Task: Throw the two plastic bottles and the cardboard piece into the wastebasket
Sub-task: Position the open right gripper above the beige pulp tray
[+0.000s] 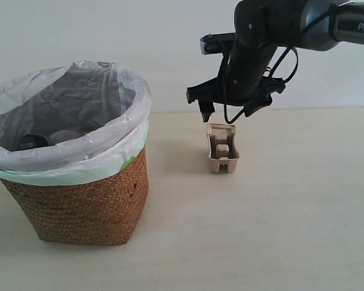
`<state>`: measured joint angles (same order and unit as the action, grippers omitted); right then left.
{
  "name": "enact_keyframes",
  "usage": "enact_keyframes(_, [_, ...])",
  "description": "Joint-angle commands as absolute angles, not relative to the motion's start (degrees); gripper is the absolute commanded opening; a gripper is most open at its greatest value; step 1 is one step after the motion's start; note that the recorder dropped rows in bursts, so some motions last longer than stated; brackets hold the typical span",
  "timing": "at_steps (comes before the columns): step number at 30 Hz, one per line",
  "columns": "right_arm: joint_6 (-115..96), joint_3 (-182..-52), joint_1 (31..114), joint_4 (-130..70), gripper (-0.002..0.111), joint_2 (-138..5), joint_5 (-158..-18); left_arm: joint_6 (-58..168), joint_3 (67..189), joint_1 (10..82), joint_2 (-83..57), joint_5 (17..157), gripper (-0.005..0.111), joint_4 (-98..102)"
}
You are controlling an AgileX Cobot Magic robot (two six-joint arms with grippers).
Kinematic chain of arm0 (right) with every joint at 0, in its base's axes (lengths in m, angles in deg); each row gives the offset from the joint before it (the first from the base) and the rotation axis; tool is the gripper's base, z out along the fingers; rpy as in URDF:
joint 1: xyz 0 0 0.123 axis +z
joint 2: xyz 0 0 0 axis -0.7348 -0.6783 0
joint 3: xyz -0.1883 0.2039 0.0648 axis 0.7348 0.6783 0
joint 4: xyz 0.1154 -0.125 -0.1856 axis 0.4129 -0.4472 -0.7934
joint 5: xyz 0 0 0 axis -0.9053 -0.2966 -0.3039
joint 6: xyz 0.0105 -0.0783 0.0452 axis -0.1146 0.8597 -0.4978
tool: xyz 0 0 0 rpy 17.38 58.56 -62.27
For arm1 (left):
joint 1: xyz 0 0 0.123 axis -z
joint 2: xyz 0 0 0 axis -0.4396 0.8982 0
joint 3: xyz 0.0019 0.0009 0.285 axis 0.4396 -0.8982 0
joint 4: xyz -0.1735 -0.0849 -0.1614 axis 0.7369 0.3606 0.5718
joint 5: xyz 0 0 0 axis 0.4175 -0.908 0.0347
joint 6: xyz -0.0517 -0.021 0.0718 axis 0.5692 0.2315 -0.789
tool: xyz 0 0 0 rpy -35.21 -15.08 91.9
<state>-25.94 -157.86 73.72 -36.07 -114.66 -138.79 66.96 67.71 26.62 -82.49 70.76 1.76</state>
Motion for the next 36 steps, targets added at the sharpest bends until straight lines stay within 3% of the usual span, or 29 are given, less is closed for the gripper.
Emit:
enact_keyframes(1, [-26.1,-160.6,73.5,-36.8,0.074,-113.3,-139.3,67.3,67.5,26.6,-82.6,71.1,0.004,1.5])
enact_keyframes(36, [-28.9,-162.1,73.5,-37.4,0.074,-113.0,-143.0,67.3,67.5,26.6,-82.6,71.1,0.004,1.5])
